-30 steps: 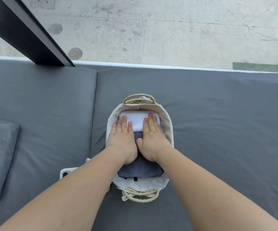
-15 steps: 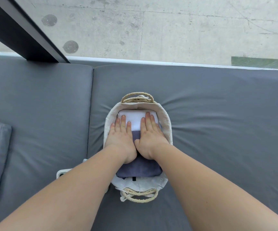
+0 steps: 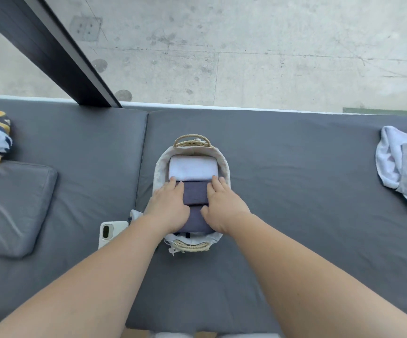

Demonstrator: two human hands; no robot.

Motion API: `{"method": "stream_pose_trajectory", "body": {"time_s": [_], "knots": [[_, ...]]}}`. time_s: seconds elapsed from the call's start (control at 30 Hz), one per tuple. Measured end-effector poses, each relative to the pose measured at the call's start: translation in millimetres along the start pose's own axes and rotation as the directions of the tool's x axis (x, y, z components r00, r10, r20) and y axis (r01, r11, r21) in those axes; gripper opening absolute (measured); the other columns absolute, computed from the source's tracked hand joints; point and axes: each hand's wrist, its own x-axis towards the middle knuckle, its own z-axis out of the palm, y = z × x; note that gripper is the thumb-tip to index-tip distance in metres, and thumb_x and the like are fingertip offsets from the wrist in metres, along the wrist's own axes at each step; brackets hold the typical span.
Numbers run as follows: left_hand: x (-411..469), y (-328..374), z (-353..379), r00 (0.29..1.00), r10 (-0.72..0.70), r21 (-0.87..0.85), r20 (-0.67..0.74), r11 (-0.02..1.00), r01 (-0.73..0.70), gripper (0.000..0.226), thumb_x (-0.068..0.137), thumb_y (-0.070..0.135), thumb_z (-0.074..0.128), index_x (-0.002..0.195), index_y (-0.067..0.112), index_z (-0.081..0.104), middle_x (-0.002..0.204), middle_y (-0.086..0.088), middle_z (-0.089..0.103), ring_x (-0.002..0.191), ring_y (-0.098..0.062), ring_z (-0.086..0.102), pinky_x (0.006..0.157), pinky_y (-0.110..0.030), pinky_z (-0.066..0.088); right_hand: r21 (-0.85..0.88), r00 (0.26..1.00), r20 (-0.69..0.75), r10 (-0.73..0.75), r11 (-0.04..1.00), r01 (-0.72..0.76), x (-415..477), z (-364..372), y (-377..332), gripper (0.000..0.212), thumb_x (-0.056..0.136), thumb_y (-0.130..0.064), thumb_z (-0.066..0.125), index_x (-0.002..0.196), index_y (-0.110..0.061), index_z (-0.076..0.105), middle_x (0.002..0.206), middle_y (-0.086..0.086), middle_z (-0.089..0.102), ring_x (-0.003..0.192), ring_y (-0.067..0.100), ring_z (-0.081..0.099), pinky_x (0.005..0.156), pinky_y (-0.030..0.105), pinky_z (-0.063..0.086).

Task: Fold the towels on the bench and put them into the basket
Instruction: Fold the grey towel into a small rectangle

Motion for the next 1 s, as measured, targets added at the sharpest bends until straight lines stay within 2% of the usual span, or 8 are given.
{"method": "stream_pose_trajectory", "body": {"time_s": [0.07,0.2,0.33,0.5,0.63,0.8,0.9,1.0], "knots": [[-36,4,0,0.993,-0.061,-0.094,-0.096,0.994,0.052,0.059,0.089,0.026,0.049,0.147,0.020,0.038,0.164,-0.004,0.018,0.143,-0.032,0.029,0.111,-0.045,0.034,0.000,0.999,-0.046,-0.016,1.000,0.016,-34,-1,13,0.069,0.101,-0.037,0.038,0.158,-0.008,0.014,0.169,0.007,-0.003,0.155,0.023,-0.003,0.121,0.037,0.021],[-109,11,7,0.976,-0.121,-0.052,-0.178,0.992,0.114,0.068,0.091,0.034,0.052,0.154,0.023,0.031,0.164,-0.006,0.020,0.143,-0.033,0.028,0.116,-0.043,0.027,-0.052,0.993,-0.108,0.049,0.997,-0.055,-105,0,46,0.068,0.101,-0.054,0.035,0.159,-0.024,0.014,0.168,0.008,0.004,0.152,0.030,0.014,0.113,0.047,0.034],[-172,24,21,0.964,-0.142,-0.003,-0.226,0.989,0.145,0.071,0.089,0.043,0.054,0.154,0.025,0.031,0.163,-0.009,0.022,0.144,-0.033,0.025,0.116,-0.044,0.023,-0.102,0.985,-0.139,0.100,0.988,-0.115,-168,9,80,0.069,0.100,-0.061,0.033,0.159,-0.030,0.013,0.168,0.008,0.000,0.151,0.031,0.014,0.114,0.050,0.031],[-217,32,42,0.962,-0.056,0.115,-0.267,0.989,0.090,0.075,0.084,0.056,0.053,0.151,0.028,0.033,0.161,-0.011,0.025,0.144,-0.033,0.028,0.116,-0.050,0.027,-0.054,0.977,-0.188,0.104,0.992,-0.116,-223,28,91,0.072,0.099,-0.064,0.034,0.159,-0.032,0.012,0.168,0.007,-0.001,0.152,0.030,0.012,0.117,0.050,0.027],[-244,39,62,0.973,0.060,0.226,-0.224,0.974,-0.008,0.071,0.087,0.052,0.053,0.151,0.029,0.033,0.163,-0.009,0.019,0.144,-0.032,0.025,0.116,-0.050,0.024,0.024,0.976,-0.191,0.102,0.995,-0.099,-275,52,93,0.072,0.099,-0.063,0.038,0.160,-0.033,0.013,0.169,0.006,-0.001,0.153,0.029,0.012,0.118,0.048,0.028],[-272,59,94,0.986,0.037,0.172,-0.162,0.985,-0.009,0.070,0.086,0.054,0.054,0.149,0.029,0.036,0.161,-0.007,0.025,0.142,-0.031,0.031,0.114,-0.049,0.029,-0.026,0.971,-0.189,0.148,0.987,-0.156,-335,85,131,0.071,0.099,-0.062,0.039,0.159,-0.035,0.014,0.169,0.005,-0.001,0.152,0.029,0.012,0.116,0.049,0.029],[-284,90,115,0.994,0.038,0.162,-0.106,0.987,-0.021,0.070,0.088,0.055,0.054,0.150,0.030,0.034,0.163,-0.006,0.022,0.144,-0.031,0.029,0.116,-0.047,0.027,-0.017,0.953,-0.200,0.229,0.971,-0.237,-365,98,170,0.070,0.098,-0.063,0.040,0.158,-0.035,0.018,0.169,0.006,0.000,0.152,0.029,0.012,0.116,0.048,0.029],[-287,136,133,0.992,0.068,0.144,-0.108,0.988,-0.052,0.069,0.089,0.055,0.054,0.151,0.030,0.034,0.163,-0.005,0.022,0.144,-0.030,0.029,0.116,-0.044,0.027,-0.008,0.944,-0.197,0.264,0.963,-0.271,-391,108,220,0.067,0.097,-0.063,0.041,0.156,-0.035,0.025,0.168,0.004,0.005,0.151,0.028,0.014,0.117,0.047,0.027]]}}
